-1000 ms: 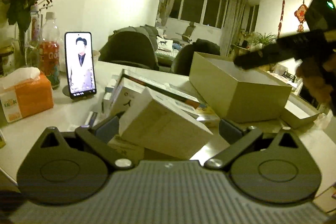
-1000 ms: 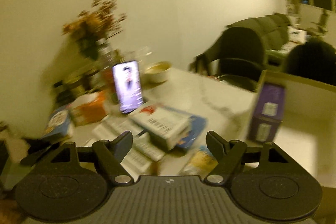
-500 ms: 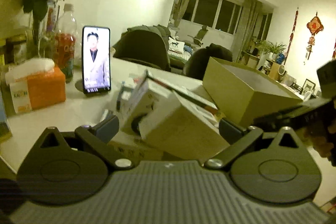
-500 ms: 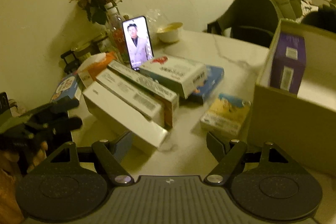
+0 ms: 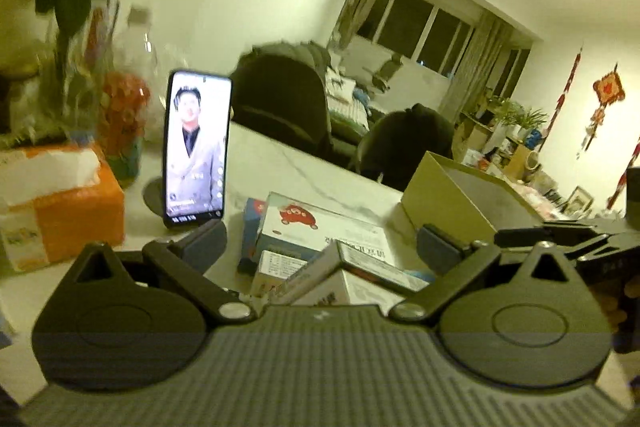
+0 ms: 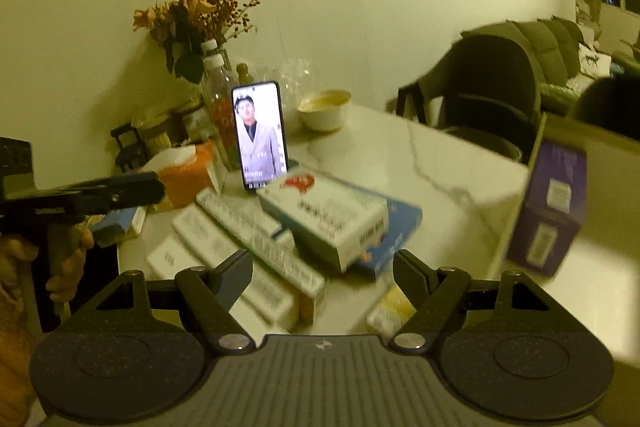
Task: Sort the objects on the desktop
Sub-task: 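Move the right tool over the white red-bear box and light blue box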
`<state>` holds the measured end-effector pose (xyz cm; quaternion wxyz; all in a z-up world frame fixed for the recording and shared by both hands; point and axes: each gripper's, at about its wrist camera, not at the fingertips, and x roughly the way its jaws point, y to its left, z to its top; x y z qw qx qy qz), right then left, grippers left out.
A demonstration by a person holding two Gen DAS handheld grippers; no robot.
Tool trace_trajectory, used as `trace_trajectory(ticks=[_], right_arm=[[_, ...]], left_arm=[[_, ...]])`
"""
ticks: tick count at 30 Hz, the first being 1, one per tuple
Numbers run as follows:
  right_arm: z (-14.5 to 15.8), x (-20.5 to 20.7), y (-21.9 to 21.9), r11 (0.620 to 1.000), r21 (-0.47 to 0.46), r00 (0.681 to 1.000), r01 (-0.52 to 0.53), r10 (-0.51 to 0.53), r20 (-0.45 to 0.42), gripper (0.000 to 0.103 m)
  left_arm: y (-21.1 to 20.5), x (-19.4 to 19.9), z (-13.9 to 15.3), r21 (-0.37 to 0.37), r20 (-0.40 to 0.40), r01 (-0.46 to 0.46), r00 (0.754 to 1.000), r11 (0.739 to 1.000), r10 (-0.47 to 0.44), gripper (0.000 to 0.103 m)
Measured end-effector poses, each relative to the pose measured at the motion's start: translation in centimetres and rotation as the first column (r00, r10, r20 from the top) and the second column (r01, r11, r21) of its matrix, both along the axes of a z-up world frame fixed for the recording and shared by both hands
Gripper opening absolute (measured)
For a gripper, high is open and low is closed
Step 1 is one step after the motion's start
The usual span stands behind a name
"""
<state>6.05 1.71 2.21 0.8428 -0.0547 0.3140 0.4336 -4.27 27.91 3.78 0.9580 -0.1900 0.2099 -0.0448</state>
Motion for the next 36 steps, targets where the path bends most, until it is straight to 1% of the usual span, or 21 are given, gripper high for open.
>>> trace_trajectory(ticks=[3,6,9,11,15,20,25,28,29,32,36], right_arm=[[0.4,1.3,1.7,0.999,-0.032,1.000,-0.021,0.022,0.016,0.080],[0.5,2.7,3.4,0.996,-0.078,0.999,-0.041,0.043,0.030,0.080],[0.1,3.9,5.0,0.989,-0.136,0.997,-0.053,0.059,0.042,0.080],[-0.4,4.6,6.1,0.982,-0.176,0.996,-0.062,0.071,0.047,0.080],[-1.4,5.4,7.9,0.960,-0.262,0.992,-0.103,0.119,0.048,0.080],[-2.7,6.2,10.1,0.916,-0.366,0.979,-0.163,0.196,0.054,0.081],[-4.0,7.3,11.5,0.877,-0.431,0.967,-0.212,0.251,0.036,0.081],[-4.7,8.0,12.1,0.863,-0.452,0.964,-0.228,0.265,0.020,0.081],[-4.8,8.3,12.3,0.861,-0.452,0.963,-0.234,0.268,0.011,0.083],[-5.1,9.2,12.6,0.862,-0.440,0.963,-0.251,0.267,-0.027,0.088],[-5.4,10.2,13.0,0.866,-0.415,0.959,-0.280,0.273,-0.078,0.089]], left_arm=[[1.3,1.9,-0.6,-0.083,-0.041,0.024,0.999,0.996,-0.027,0.103],[2.4,3.8,-1.3,-0.158,-0.078,0.037,0.996,0.987,-0.050,0.103],[3.0,5.5,-2.0,-0.217,-0.110,0.044,0.992,0.975,-0.070,0.103],[3.2,6.6,-2.5,-0.241,-0.126,0.054,0.988,0.969,-0.086,0.103],[3.1,8.4,-3.1,-0.244,-0.152,0.071,0.982,0.967,-0.110,0.103],[3.0,9.6,-3.7,-0.251,-0.167,0.081,0.978,0.965,-0.126,0.103],[3.0,10.4,-4.5,-0.254,-0.190,0.084,0.972,0.964,-0.135,0.103],[3.2,10.8,-4.9,-0.266,-0.202,0.081,0.970,0.961,-0.137,0.103],[3.2,11.0,-5.0,-0.272,-0.204,0.080,0.969,0.959,-0.139,0.103],[3.6,11.2,-5.3,-0.291,-0.211,0.081,0.966,0.953,-0.147,0.103],[3.5,11.6,-5.6,-0.305,-0.220,0.090,0.962,0.948,-0.162,0.103]])
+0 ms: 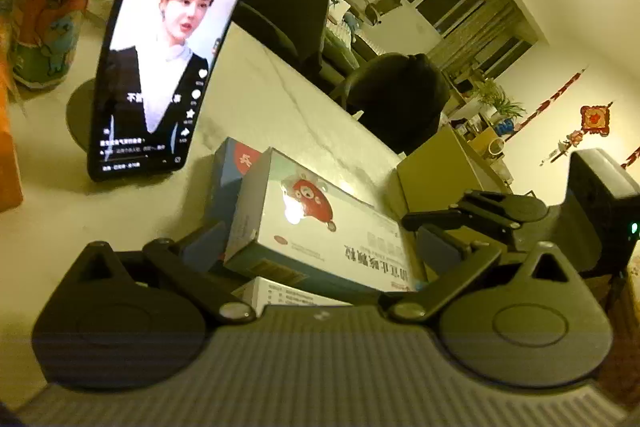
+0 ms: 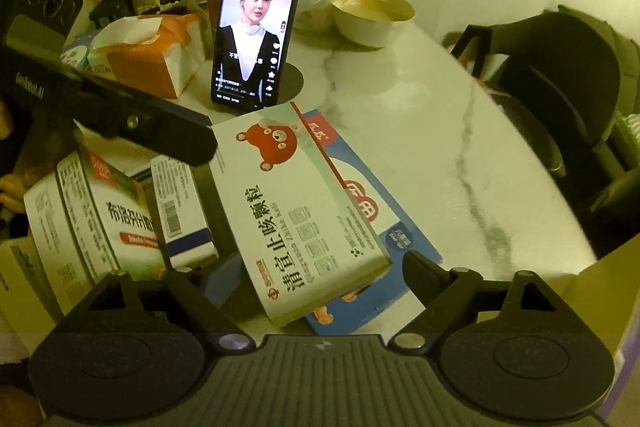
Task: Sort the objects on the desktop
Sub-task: 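Move the right tool over the white red-bear box and light blue box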
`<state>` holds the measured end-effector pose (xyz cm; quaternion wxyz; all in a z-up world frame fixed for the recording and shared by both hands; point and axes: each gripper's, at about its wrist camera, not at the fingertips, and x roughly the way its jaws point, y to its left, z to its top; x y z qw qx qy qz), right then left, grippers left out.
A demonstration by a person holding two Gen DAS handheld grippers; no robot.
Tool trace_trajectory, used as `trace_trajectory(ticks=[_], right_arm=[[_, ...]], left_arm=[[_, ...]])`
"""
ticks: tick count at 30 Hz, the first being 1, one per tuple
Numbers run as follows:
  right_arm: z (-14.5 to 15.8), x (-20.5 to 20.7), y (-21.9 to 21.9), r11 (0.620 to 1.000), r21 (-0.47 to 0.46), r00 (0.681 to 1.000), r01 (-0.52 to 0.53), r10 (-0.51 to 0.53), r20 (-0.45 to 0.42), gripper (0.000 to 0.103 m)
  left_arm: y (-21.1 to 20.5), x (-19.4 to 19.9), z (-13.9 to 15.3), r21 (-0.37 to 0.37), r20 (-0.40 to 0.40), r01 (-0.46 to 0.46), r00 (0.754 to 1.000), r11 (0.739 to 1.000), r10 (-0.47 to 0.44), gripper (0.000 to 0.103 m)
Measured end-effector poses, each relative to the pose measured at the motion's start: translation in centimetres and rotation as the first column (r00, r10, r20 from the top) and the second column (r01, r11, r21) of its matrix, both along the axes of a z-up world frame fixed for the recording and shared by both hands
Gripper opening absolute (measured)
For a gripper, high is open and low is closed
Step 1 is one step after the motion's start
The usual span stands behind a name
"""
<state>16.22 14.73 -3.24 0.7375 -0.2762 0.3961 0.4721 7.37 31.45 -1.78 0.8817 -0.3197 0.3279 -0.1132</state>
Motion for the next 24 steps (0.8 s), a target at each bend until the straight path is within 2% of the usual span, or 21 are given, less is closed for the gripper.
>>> trace_trajectory(ticks=[7,16,24], right_arm=[[-0.7,1.6,0.1,0.999,0.012,0.993,0.033,-0.031,-0.113,0.090],[-0.9,1.5,-0.6,0.995,0.020,0.988,0.100,-0.097,-0.120,0.090],[-0.9,1.3,-1.8,0.991,0.037,0.984,0.132,-0.126,-0.126,0.088]], left_arm=[[-0.2,0.5,0.4,-0.036,0.004,0.017,1.000,0.999,-0.017,0.102],[-0.9,1.6,2.4,0.005,0.066,0.072,0.995,0.997,-0.072,0.102],[-1.8,1.8,3.5,-0.029,0.109,0.103,0.989,0.994,-0.099,0.101]])
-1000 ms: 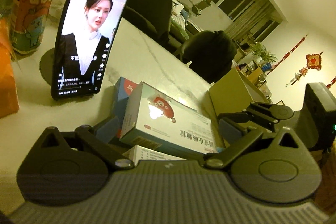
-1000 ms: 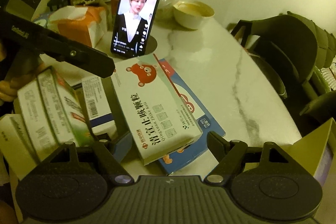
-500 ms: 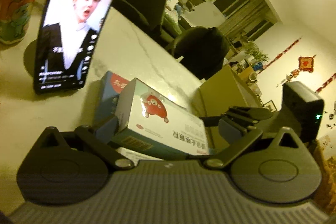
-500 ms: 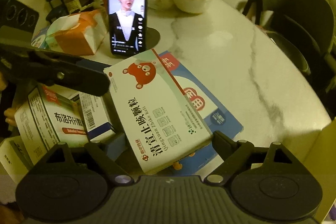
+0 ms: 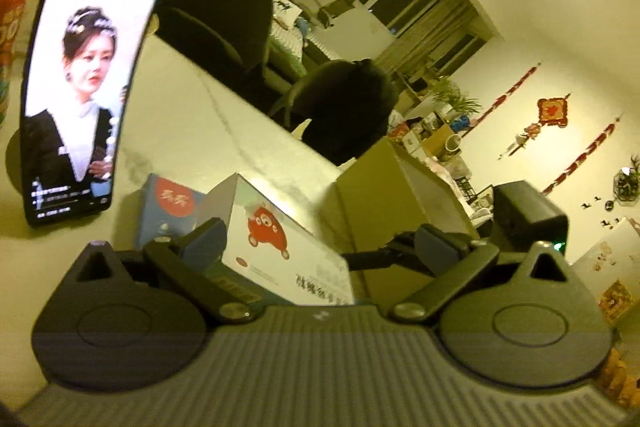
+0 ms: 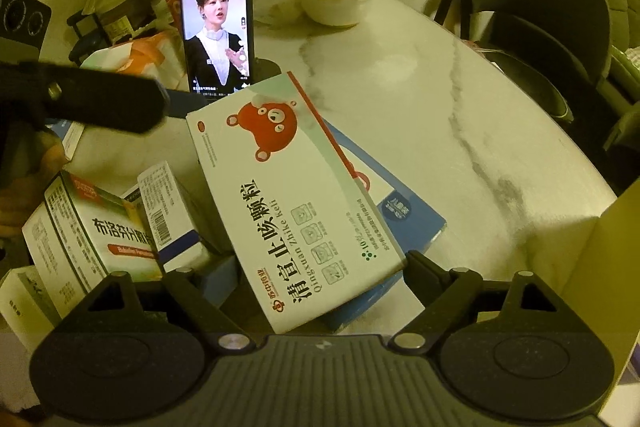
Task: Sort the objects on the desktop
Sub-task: 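Move the right tool over the white red-bear box and light blue box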
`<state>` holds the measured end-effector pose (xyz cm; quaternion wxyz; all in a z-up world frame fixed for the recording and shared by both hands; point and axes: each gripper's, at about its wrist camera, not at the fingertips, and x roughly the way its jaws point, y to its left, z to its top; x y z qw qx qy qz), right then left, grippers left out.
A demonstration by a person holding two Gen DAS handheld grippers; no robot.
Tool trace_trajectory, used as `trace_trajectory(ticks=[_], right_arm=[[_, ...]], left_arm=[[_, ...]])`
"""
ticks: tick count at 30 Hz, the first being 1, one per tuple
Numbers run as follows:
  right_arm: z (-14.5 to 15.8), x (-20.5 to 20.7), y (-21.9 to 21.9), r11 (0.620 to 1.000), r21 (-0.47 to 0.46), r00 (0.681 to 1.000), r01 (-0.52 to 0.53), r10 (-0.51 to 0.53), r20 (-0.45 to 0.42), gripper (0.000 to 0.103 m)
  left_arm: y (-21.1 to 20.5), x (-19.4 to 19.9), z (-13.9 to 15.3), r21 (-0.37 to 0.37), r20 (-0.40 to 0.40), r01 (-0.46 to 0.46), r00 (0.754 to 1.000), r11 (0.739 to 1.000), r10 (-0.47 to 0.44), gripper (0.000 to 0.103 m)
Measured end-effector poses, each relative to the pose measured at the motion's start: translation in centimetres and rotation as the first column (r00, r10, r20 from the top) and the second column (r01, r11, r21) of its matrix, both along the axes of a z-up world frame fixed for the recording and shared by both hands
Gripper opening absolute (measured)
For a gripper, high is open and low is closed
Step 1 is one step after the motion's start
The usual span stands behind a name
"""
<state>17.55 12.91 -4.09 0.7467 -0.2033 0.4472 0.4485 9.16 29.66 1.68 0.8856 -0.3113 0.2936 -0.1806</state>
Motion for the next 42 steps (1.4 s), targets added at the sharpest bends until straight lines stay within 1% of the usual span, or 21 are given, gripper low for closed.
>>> trace_trajectory(ticks=[4,9,13,16,20,25,28,36,40,42], right_arm=[[0.4,-0.4,-0.8,1.000,0.017,1.000,0.013,-0.013,-0.023,0.088],[1.5,-1.0,-2.0,0.999,0.047,0.999,0.026,-0.024,-0.028,0.088],[2.8,-2.1,-3.1,0.997,0.070,0.999,0.030,-0.029,-0.017,0.088],[4.0,-2.9,-4.3,0.994,0.104,0.999,0.041,-0.040,-0.018,0.088],[5.5,-4.4,-5.6,0.991,0.127,0.999,0.047,-0.049,0.012,0.088],[6.8,-6.2,-7.1,0.988,0.146,0.998,0.055,-0.061,0.031,0.088],[7.4,-7.2,-8.2,0.984,0.165,0.997,0.065,-0.070,0.024,0.088],[7.7,-10.2,-11.1,0.981,0.174,0.996,0.090,-0.093,0.010,0.088],[7.1,-11.4,-12.4,0.980,0.169,0.994,0.109,-0.109,-0.008,0.088],[6.6,-11.9,-13.0,0.979,0.164,0.993,0.121,-0.118,-0.032,0.088]], left_arm=[[-0.8,-0.3,0.7,0.031,0.012,0.013,1.000,0.999,-0.014,0.101],[-1.2,-0.8,1.4,0.024,0.038,0.028,0.999,0.999,-0.029,0.101],[-1.9,-1.4,2.4,0.034,0.064,0.041,0.997,0.999,-0.043,0.101],[-2.5,-1.6,3.0,0.031,0.078,0.054,0.995,0.998,-0.057,0.102],[-3.3,-2.3,3.6,0.034,0.097,0.068,0.993,0.997,-0.071,0.102],[-4.0,-3.6,4.0,0.038,0.116,0.086,0.989,0.996,-0.090,0.102],[-4.6,-4.4,4.4,0.042,0.133,0.102,0.985,0.994,-0.107,0.102],[-6.9,-6.4,4.0,0.065,0.146,0.146,0.977,0.987,-0.154,0.103],[-7.9,-7.0,3.4,0.065,0.133,0.166,0.976,0.984,-0.174,0.103],[-8.2,-7.3,3.0,0.069,0.126,0.173,0.975,0.983,-0.180,0.103]])
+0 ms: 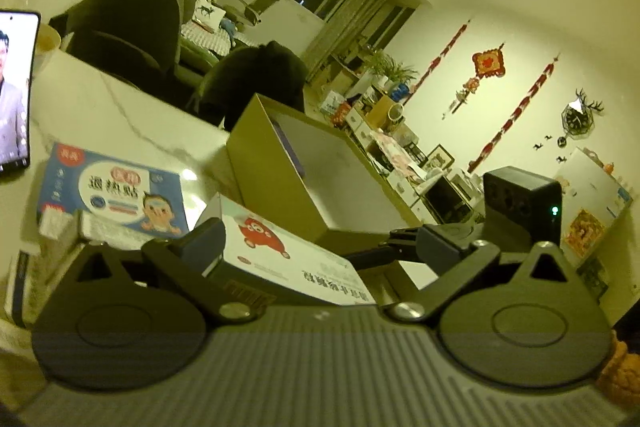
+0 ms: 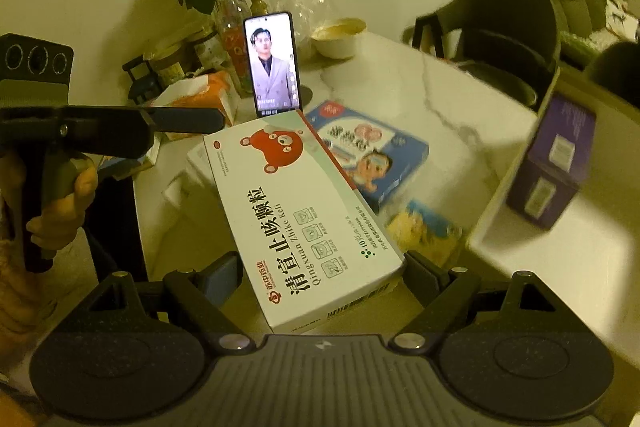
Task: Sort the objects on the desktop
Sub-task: 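Move the right tool over the white red-bear box and light blue box, then close the right gripper on the light blue box and lift it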
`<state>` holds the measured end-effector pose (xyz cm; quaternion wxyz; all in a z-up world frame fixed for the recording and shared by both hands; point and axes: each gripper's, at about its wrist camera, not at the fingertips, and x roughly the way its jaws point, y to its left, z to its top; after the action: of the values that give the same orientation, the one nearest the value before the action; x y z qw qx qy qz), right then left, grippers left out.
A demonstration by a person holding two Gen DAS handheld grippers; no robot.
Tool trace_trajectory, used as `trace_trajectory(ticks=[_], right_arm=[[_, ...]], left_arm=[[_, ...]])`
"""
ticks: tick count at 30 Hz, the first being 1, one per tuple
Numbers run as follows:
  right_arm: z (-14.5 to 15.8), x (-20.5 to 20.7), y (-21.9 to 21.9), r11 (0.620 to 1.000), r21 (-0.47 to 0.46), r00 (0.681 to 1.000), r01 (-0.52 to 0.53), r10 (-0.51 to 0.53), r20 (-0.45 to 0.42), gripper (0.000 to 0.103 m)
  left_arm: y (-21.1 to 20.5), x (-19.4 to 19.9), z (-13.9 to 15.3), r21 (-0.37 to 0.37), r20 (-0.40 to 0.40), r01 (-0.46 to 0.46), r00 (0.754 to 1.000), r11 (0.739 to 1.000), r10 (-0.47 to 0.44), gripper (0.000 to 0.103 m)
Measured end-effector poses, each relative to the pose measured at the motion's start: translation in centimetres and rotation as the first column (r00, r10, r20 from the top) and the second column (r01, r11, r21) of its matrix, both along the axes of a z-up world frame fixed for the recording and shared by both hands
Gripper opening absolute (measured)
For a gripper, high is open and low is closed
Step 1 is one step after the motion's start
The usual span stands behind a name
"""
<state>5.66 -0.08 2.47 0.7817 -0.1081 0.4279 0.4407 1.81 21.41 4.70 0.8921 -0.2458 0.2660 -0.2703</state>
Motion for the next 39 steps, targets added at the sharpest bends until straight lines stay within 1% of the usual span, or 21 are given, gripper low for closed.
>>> trace_trajectory(ticks=[4,11,14,18,22,25,28,30,34,39], right_arm=[[-1.4,-0.6,-0.7,1.000,0.008,0.998,0.015,-0.014,-0.054,0.088],[-3.8,-1.2,0.2,1.000,-0.006,0.996,0.026,-0.026,-0.085,0.088],[-4.5,-0.8,-0.2,0.998,0.036,0.991,0.052,-0.047,-0.124,0.086],[-5.1,0.0,-1.2,0.990,0.093,0.982,0.102,-0.086,-0.170,0.083],[-5.8,0.2,-1.9,0.982,0.134,0.975,0.130,-0.103,-0.194,0.083],[-6.3,0.0,-2.3,0.976,0.170,0.970,0.140,-0.101,-0.220,0.083],[-7.1,-0.6,-3.0,0.964,0.211,0.958,0.164,-0.105,-0.265,0.083],[-7.8,-1.0,-3.5,0.954,0.229,0.946,0.192,-0.118,-0.302,0.083],[-8.8,-1.7,-4.4,0.937,0.258,0.929,0.238,-0.142,-0.342,0.083],[-9.6,-2.2,-5.6,0.908,0.305,0.905,0.286,-0.150,-0.399,0.081]], left_arm=[[-0.1,-0.5,-0.6,0.002,0.000,0.003,1.000,1.000,-0.003,0.103],[0.6,-1.6,-0.7,-0.031,-0.011,-0.020,1.000,0.999,0.019,0.103],[0.8,-2.6,-0.8,-0.052,-0.017,-0.021,1.000,0.998,0.020,0.103],[0.6,-3.9,-1.4,-0.042,-0.036,-0.039,0.999,0.998,0.037,0.103],[-0.2,-5.0,-2.5,-0.078,-0.064,-0.019,0.998,0.997,0.014,0.103],[-1.2,-5.0,-3.5,-0.095,-0.102,-0.007,0.995,0.995,-0.003,0.103],[-2.1,-4.3,-4.5,-0.112,-0.141,0.002,0.990,0.994,-0.018,0.103],[-2.7,-3.7,-4.9,-0.109,-0.168,0.004,0.986,0.994,-0.023,0.103],[-3.9,-3.0,-5.3,-0.068,-0.221,-0.015,0.975,0.998,0.000,0.103],[-4.4,-2.9,-5.8,-0.056,-0.246,-0.045,0.969,0.997,0.030,0.102]])
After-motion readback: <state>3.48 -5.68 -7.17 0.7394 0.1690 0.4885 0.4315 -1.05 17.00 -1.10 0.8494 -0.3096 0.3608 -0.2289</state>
